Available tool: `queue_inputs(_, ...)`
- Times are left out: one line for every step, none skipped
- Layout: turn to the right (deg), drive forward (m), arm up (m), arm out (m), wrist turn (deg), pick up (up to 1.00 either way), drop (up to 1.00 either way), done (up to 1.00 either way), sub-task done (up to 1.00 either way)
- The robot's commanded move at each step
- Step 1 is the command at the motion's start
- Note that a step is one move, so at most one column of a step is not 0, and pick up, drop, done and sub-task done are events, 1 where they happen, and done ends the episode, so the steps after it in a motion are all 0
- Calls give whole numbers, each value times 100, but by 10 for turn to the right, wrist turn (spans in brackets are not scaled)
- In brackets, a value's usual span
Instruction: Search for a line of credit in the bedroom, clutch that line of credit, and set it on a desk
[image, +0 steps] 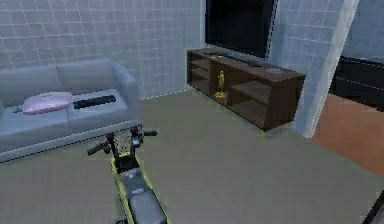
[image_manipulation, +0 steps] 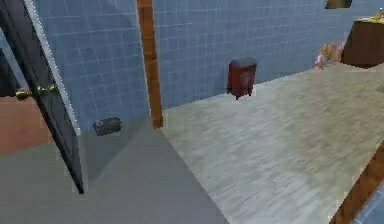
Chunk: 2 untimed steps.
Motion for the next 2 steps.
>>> queue_inputs(450,0,0,0,0,0,0,0,0)
queue_inputs(270,0,0,0,0,0,0,0,0)
